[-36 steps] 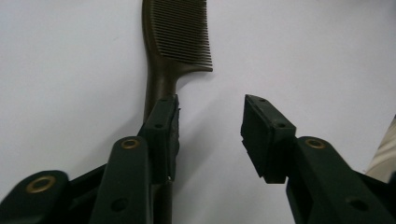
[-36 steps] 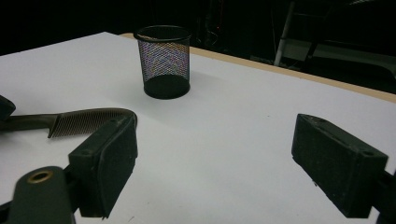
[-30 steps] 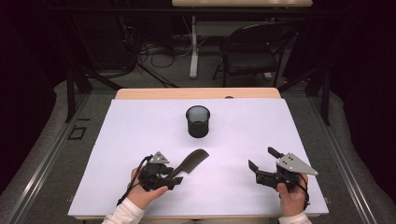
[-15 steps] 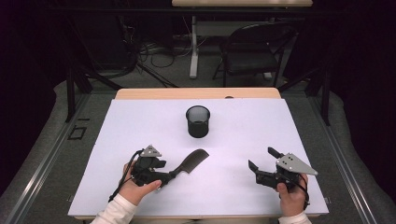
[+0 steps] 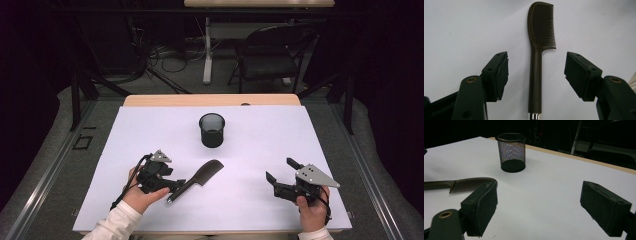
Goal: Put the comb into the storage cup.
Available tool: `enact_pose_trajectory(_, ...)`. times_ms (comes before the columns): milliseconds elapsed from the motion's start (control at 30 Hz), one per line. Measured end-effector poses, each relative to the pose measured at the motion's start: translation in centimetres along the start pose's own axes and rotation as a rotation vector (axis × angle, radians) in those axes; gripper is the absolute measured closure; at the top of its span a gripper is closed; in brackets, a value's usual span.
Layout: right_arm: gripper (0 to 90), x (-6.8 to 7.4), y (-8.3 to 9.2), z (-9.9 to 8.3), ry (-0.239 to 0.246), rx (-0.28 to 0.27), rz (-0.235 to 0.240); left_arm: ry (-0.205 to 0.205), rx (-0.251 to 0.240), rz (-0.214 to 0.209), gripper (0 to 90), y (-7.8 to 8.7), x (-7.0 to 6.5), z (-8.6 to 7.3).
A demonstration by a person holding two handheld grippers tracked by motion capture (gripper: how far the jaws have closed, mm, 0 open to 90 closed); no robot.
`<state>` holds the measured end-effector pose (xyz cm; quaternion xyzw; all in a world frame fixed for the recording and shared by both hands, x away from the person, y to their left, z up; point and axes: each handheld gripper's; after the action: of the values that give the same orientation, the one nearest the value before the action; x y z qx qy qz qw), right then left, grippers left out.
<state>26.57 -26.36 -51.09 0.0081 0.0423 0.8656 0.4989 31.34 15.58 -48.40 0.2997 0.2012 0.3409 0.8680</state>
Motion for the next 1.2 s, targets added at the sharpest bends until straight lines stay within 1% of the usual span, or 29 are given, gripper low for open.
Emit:
enact_pose_trajectory(133, 14.4, 0.0, 0.0, 0.0, -0.003, 0.004, 0.001, -0.007, 0.038, 0.021, 25.2, -0.3, 0.2, 0.2)
enact_pose_trajectory(200, 14.4, 0.0, 0.0, 0.0, -0.001, 0.004, 0.001, -0.006, 0.073, 0.017, 19.8, -0.6, 0.3, 0.3)
enact_pose_trajectory(233, 14.4, 0.0, 0.0, 0.0, -0.002, 0.003, 0.002, -0.004, 0.082, 0.019, 18.8, -0.8, 0.4, 0.3)
enact_pose_trajectory(267, 14.4, 0.0, 0.0, 0.0, -0.002, 0.003, 0.002, -0.012, 0.09, 0.024, 18.1, -0.9, 0.4, 0.3)
enact_pose_trajectory(300, 14.4, 0.0, 0.0, 0.0, -0.001, 0.004, 0.003, -0.008, 0.099, 0.024, 17.1, -1.0, 0.4, 0.2)
enact_pose_trajectory(367, 14.4, 0.0, -0.1, -0.1, -0.001, 0.004, 0.003, -0.01, 0.127, 0.023, 16.1, -1.3, 0.6, 0.3)
enact_pose_trajectory(500, 14.4, 0.1, -0.1, -0.1, -0.003, 0.006, 0.003, -0.028, 0.167, 0.028, 13.1, -1.7, 0.6, 0.3)
enact_pose_trajectory(633, 14.4, 0.1, -0.1, -0.1, -0.003, 0.006, 0.003, -0.031, 0.19, 0.036, 12.0, -2.1, 0.8, 0.3)
enact_pose_trajectory(700, 14.4, 0.1, -0.1, -0.1, -0.002, 0.006, 0.003, -0.023, 0.201, 0.037, 12.0, -2.3, 0.9, 0.2)
enact_pose_trajectory(767, 14.4, 0.1, -0.1, -0.1, -0.001, 0.006, 0.003, -0.032, 0.214, 0.04, 12.1, -2.4, 1.0, 0.3)
enact_pose_trajectory(1000, 14.4, 0.1, -0.1, -0.1, -0.004, 0.008, 0.007, -0.044, 0.274, 0.058, 12.8, -2.9, 1.3, 0.6)
enact_pose_trajectory(1033, 14.4, 0.1, -0.1, -0.1, -0.002, 0.008, 0.009, -0.042, 0.274, 0.058, 14.0, -3.0, 1.3, 0.6)
enact_pose_trajectory(1067, 14.4, 0.1, -0.2, -0.1, -0.004, 0.009, 0.009, -0.043, 0.289, 0.057, 15.6, -3.0, 1.4, 0.7)
enact_pose_trajectory(1167, 14.4, 0.1, -0.2, -0.1, 0.002, 0.011, 0.008, -0.02, 0.323, 0.052, 15.8, -3.4, 1.5, 0.8)
enact_pose_trajectory(1200, 14.4, 0.1, -0.2, -0.1, 0.002, 0.011, 0.008, -0.024, 0.334, 0.052, 15.8, -3.6, 1.4, 0.8)
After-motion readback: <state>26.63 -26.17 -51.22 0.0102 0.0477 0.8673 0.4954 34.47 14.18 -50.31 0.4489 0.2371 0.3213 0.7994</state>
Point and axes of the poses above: each handheld gripper's, and its own axes: y roughly backward along the jaws, z roughly out of its top, x roughly to its left, and after that the axes turned 12 degrees about -x, right-handed
